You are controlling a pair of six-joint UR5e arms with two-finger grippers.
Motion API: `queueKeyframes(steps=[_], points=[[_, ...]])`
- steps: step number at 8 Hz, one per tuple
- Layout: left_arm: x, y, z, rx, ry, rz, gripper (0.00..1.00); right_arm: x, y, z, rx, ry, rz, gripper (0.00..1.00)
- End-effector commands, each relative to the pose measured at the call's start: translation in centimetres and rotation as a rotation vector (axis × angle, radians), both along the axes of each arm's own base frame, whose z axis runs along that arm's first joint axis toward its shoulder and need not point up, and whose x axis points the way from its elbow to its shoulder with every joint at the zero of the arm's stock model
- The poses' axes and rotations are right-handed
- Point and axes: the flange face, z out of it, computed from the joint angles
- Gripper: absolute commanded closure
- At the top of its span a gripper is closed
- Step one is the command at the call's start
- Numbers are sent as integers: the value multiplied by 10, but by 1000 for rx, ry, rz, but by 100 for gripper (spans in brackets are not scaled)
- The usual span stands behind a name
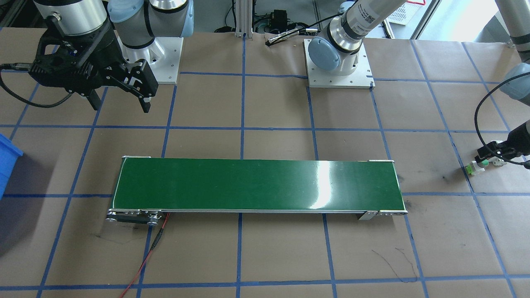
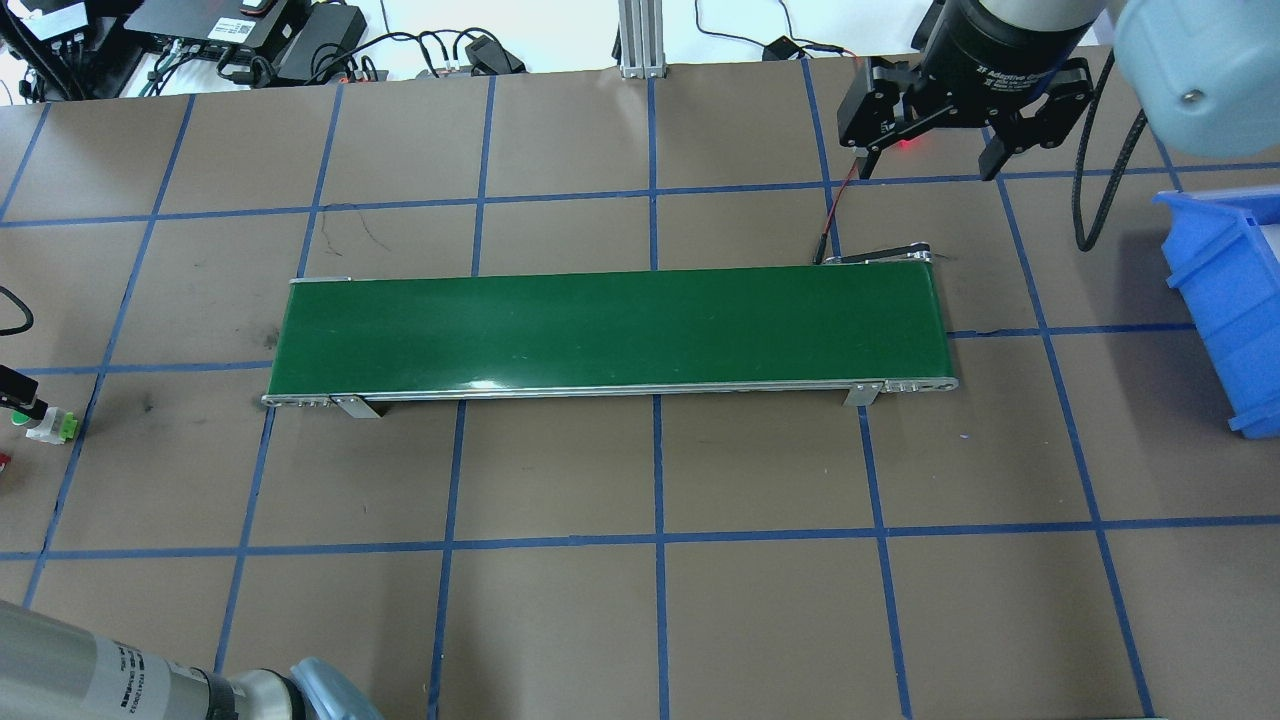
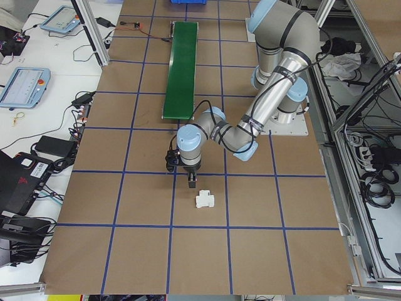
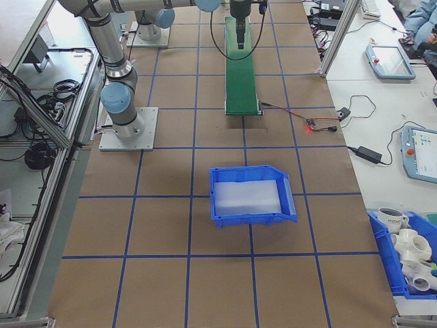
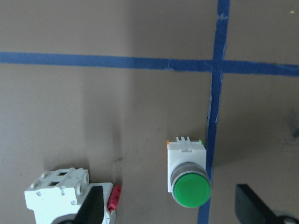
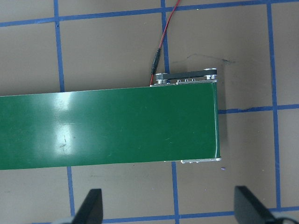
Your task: Move button from left to right
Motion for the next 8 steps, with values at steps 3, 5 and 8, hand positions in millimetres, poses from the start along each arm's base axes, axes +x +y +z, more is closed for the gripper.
queueKeyframes(steps=[3,5,8], points=[[-4,-1,-35,28,52,23,0,0,-1,-1,1,-2,0,0],[-9,-7,-40,-28,108,36,0,0,-1,-1,1,-2,0,0],[-8,-8,-45,-25,116,30,45,0,-2,-2,3,-3,0,0]])
